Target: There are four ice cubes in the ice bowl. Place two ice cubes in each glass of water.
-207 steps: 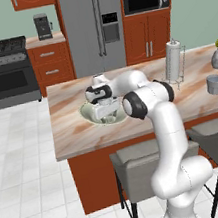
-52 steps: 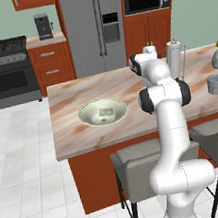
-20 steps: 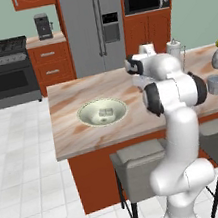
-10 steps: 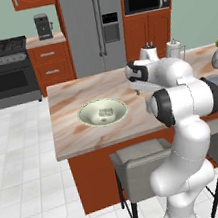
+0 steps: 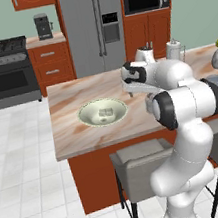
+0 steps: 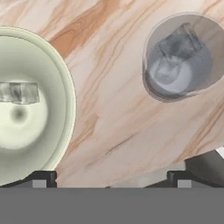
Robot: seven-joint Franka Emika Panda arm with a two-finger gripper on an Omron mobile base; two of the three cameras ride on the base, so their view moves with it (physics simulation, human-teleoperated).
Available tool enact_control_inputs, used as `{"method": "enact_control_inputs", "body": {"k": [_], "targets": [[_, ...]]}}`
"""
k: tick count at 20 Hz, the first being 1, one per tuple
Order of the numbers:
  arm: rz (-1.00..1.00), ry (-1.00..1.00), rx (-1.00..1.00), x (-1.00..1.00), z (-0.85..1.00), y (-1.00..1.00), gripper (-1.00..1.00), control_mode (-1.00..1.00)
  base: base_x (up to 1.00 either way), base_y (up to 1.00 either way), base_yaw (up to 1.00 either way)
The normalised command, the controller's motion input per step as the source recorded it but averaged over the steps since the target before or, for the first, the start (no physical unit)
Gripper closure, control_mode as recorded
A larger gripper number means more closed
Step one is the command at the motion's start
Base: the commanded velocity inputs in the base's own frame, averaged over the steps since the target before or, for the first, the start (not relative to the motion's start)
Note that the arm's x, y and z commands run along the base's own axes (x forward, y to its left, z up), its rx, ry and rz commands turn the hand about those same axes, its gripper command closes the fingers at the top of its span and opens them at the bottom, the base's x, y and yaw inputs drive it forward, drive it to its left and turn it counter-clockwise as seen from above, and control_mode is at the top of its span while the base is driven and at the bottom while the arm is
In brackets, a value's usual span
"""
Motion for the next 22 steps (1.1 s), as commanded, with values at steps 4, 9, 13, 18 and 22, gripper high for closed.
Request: {"method": "enact_control_inputs", "body": {"k": [4, 9, 13, 18, 22], "targets": [[0.1, 0.02, 0.05, 0.07, 0.0, 0.15, -1.0, -1.0, 0.0, 0.0, 0.0], [0.0, 0.05, 0.18, -0.01, -0.02, 0.13, -1.0, -1.0, 0.0, 0.0, 0.0], [0.0, 0.06, 0.08, 0.01, -0.1, 0.19, -1.0, -1.0, 0.0, 0.0, 0.0], [0.0, 0.01, 0.02, 0.07, -0.12, 0.21, -1.0, -1.0, 0.0, 0.0, 0.0], [0.0, 0.07, 0.0, 0.02, -0.2, 0.22, -1.0, -1.0, 0.0, 0.0, 0.0]]}}
